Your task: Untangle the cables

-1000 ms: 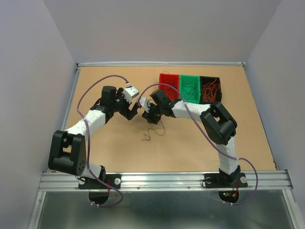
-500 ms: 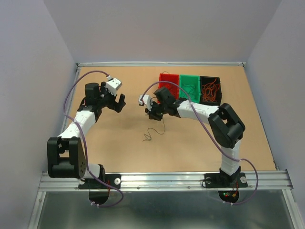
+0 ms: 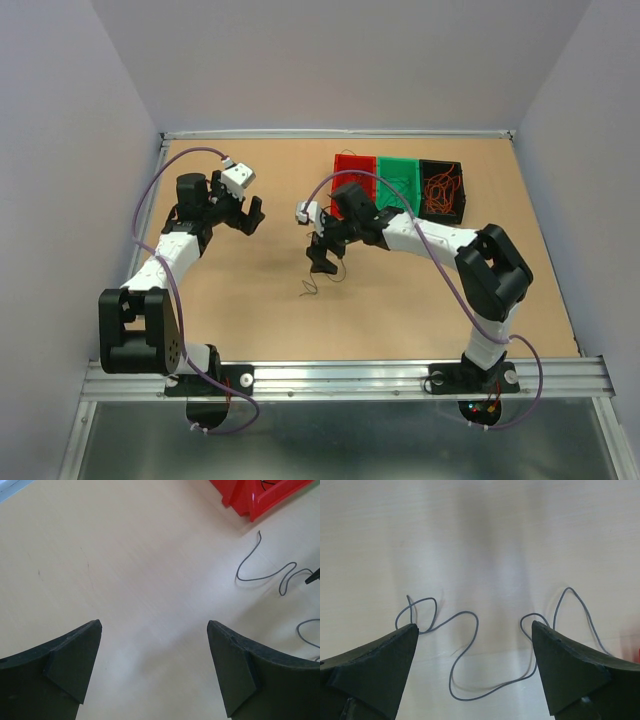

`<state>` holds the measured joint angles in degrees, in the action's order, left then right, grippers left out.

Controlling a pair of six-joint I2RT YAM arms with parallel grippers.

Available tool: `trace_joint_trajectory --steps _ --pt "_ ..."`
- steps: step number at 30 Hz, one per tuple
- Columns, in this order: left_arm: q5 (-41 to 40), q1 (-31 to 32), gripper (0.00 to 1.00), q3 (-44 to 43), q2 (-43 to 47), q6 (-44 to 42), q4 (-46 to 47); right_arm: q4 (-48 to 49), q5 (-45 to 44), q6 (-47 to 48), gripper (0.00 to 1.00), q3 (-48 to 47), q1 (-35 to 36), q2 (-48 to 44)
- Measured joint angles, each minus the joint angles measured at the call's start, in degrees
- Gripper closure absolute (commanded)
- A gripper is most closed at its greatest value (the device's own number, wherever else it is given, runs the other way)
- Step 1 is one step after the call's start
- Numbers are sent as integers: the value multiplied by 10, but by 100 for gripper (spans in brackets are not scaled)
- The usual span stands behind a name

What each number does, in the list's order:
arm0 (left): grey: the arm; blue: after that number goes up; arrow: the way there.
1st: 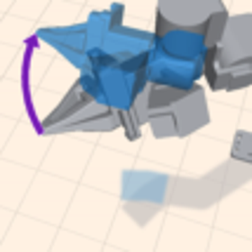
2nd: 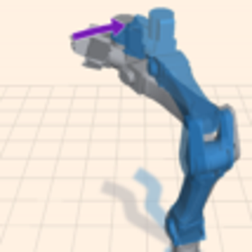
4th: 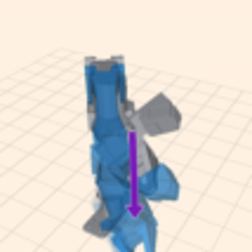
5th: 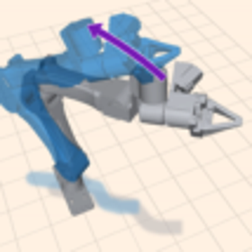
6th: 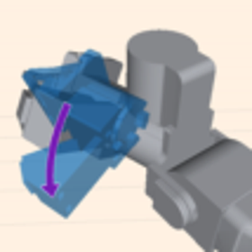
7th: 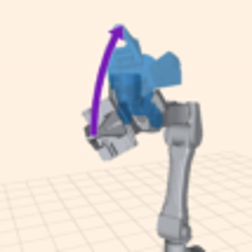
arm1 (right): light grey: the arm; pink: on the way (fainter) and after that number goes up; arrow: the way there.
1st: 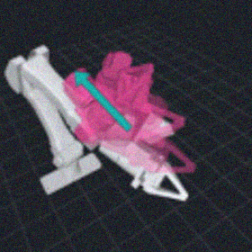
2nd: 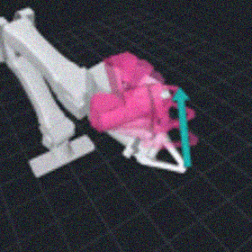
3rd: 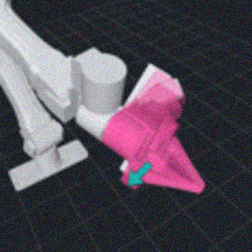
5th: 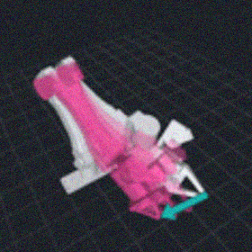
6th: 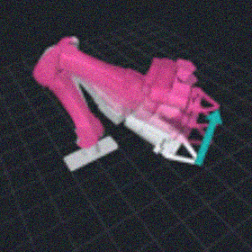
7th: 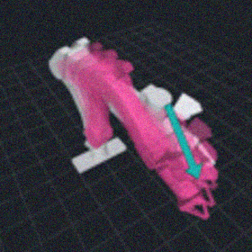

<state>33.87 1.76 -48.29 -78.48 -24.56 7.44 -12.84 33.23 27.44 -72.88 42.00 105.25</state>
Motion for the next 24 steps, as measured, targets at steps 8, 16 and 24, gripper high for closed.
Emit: trace_joint_trajectory --steps 8,16,24 --pt "3 0 1 0 0 0 0 -5 -54 7 0 17 30 -5" --pt "2 0 1 0 0 0 0 -6 -139 9 0 46 101 -29" --pt "2 0 1 0 0 0 0 -4 -196 15 21 53 132 -35"
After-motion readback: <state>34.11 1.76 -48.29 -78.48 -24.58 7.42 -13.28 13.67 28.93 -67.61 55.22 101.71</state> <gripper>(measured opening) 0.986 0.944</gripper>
